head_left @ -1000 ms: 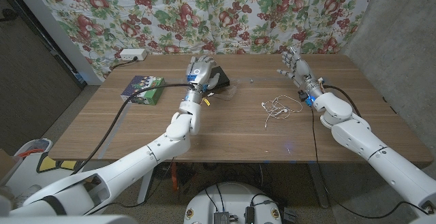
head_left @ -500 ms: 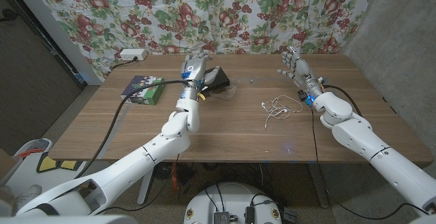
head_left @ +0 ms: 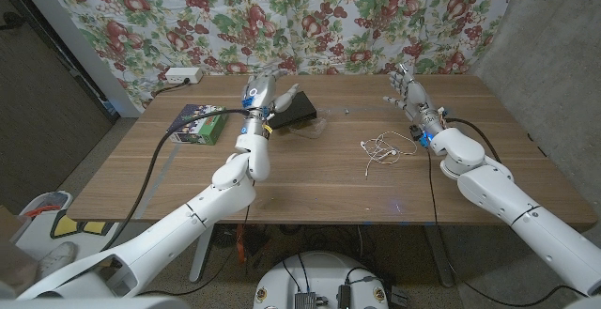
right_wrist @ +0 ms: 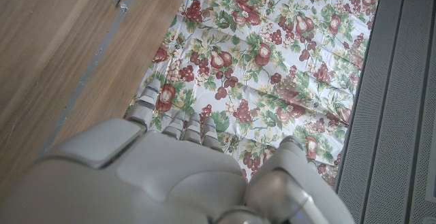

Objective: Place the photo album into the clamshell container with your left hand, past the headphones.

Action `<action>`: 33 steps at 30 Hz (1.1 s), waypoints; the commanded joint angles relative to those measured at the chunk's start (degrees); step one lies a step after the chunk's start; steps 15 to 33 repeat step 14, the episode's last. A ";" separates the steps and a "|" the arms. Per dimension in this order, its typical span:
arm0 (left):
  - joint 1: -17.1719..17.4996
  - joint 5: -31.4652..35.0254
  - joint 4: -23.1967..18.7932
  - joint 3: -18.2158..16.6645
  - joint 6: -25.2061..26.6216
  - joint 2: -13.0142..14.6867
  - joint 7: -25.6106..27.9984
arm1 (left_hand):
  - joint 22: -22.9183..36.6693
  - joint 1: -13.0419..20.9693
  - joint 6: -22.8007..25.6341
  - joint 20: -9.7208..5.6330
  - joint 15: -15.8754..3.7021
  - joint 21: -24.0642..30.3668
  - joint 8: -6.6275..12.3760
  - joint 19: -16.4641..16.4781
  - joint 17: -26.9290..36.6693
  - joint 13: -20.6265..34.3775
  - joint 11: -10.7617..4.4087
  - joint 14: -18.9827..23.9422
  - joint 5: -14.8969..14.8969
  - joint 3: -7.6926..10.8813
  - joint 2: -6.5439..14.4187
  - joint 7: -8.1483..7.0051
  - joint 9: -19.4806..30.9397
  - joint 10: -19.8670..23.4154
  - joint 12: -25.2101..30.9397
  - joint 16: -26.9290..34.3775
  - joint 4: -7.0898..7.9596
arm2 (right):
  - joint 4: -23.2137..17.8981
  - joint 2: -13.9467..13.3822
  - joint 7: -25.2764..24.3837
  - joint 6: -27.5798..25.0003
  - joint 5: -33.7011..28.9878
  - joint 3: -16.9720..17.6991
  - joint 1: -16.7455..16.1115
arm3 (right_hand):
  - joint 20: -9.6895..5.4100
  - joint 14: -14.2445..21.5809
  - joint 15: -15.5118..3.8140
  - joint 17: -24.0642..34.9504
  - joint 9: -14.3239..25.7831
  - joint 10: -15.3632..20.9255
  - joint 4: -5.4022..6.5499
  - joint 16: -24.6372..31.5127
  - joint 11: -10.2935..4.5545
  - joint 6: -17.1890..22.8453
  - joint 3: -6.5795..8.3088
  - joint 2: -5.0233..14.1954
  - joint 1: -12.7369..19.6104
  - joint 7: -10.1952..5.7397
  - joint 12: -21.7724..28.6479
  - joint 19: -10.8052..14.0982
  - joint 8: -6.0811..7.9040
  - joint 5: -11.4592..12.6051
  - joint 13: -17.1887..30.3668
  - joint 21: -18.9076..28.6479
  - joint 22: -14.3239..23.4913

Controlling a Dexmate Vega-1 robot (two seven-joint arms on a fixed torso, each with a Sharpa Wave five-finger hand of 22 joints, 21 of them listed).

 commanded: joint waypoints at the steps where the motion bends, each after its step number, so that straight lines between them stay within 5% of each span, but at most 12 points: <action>1: 1.40 -2.03 -0.88 -2.15 -4.23 2.05 1.53 | 0.19 -0.78 -3.00 0.71 -0.01 -0.47 -0.14 -0.01 0.06 -0.18 0.03 -0.40 0.47 0.34 -0.07 -0.25 -0.11 -0.78 0.30 0.34 -0.03 | -2.26 0.25 -2.47 -0.90 -1.00 0.10 -1.19 | 0.15 -0.48 0.08 0.22 0.28 0.17 0.35 0.00 0.49 0.60 -0.16 -0.20 -0.06 0.17 0.37 -0.03 0.27 -0.19 0.17 -0.05 0.17; 33: 1.13 -4.50 -0.06 -3.17 -6.96 1.26 1.29 | 0.20 -1.46 -4.30 0.71 0.31 -0.96 0.40 0.11 -0.03 -0.50 0.92 -1.11 0.61 0.51 -0.13 -0.07 -0.38 -2.12 0.04 0.13 -0.18 | -0.83 0.70 -1.71 -0.21 -1.15 -0.02 -0.46 | 0.24 -0.25 0.05 0.23 0.27 0.24 0.51 0.12 0.37 0.58 -0.35 -0.32 -0.41 0.09 0.38 0.02 0.21 -0.16 0.17 0.05 0.17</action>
